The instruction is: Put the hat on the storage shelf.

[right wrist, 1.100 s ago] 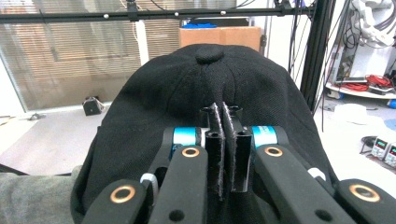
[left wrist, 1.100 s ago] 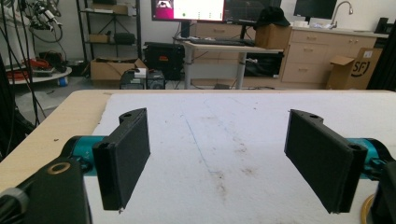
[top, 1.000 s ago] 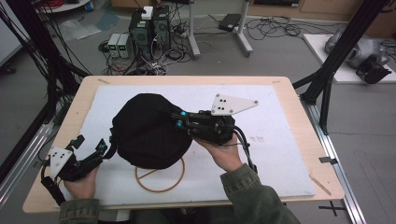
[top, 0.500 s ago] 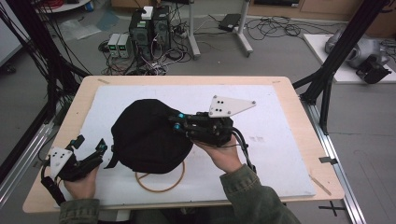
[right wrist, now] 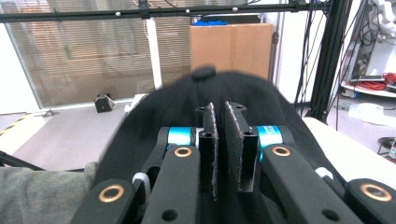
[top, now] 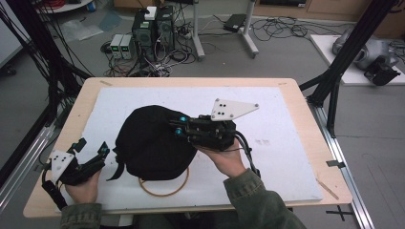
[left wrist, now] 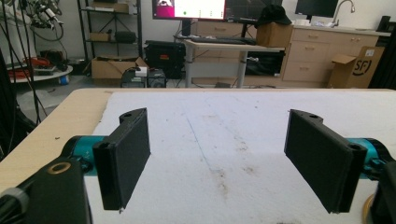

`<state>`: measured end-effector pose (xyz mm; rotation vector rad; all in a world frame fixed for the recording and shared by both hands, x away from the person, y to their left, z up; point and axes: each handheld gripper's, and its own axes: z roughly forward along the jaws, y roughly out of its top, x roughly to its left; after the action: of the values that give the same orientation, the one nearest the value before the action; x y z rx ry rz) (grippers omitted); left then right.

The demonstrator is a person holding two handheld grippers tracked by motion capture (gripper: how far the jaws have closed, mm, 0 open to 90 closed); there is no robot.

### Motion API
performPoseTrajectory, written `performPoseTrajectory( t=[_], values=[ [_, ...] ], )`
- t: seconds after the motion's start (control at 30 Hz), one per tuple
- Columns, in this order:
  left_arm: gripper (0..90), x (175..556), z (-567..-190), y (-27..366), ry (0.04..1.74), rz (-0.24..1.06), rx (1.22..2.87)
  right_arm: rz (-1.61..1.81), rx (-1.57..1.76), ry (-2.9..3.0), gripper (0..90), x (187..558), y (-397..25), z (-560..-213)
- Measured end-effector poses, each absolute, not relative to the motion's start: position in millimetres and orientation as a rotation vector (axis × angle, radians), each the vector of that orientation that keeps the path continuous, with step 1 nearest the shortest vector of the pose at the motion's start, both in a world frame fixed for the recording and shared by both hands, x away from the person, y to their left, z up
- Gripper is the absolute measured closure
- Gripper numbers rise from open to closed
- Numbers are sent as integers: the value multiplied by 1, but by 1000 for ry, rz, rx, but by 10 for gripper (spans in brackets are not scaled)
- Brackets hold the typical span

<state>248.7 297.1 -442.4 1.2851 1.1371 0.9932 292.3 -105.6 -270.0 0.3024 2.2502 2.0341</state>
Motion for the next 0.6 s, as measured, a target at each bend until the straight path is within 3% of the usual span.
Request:
performPoseTrajectory(
  t=[0.23,0.3,0.37,0.47,0.6],
  values=[
    [227,249,-443,297,1137,994,1282,2028,338,2242,743,292,-107,-270],
    [227,249,-443,297,1137,994,1282,2020,363,2220,634,292,-107,-270],
    [227,249,-443,297,1137,994,1283,2015,403,2188,421,292,-108,-270],
    [227,249,-443,297,1137,994,1283,2014,449,2136,260,293,-110,-271],
    [227,249,-442,297,1137,990,1281,1963,500,2070,188,290,-113,-274]
  ],
)
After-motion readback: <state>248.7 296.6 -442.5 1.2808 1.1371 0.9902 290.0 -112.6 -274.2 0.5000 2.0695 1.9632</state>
